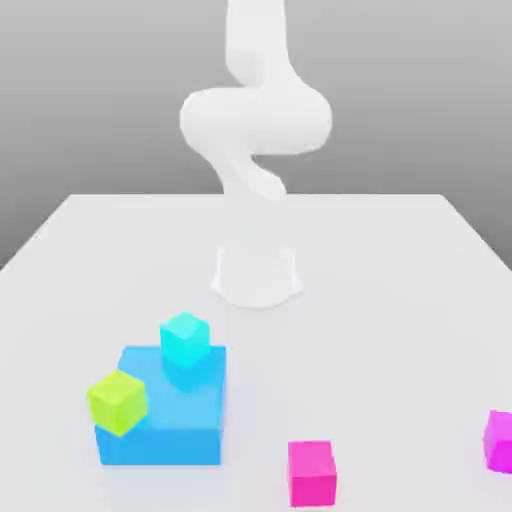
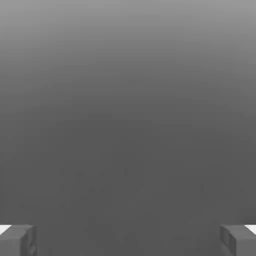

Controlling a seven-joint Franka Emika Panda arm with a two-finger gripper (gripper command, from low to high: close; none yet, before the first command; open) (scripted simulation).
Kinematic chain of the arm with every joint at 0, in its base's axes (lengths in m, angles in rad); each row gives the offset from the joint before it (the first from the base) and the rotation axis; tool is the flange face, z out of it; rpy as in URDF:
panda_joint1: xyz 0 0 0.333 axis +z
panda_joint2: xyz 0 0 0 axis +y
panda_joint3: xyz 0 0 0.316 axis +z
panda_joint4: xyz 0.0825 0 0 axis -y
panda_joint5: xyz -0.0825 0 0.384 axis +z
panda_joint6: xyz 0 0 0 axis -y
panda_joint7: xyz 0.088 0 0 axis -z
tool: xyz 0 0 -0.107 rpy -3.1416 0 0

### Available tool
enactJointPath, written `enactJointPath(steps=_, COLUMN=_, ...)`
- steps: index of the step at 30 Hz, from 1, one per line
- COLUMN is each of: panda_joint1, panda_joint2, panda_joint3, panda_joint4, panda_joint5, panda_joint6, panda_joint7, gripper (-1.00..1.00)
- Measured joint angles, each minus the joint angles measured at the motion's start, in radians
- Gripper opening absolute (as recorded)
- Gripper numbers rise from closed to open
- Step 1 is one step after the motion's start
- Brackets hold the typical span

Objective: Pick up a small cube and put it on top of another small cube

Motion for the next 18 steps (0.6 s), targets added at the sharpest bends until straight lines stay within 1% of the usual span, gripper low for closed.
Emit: enactJointPath(steps=18, panda_joint1=0.011, panda_joint2=0.659, panda_joint3=0.076, panda_joint4=-0.14, panda_joint5=-0.051, panda_joint6=0.281, panda_joint7=0.096, gripper=0.0)
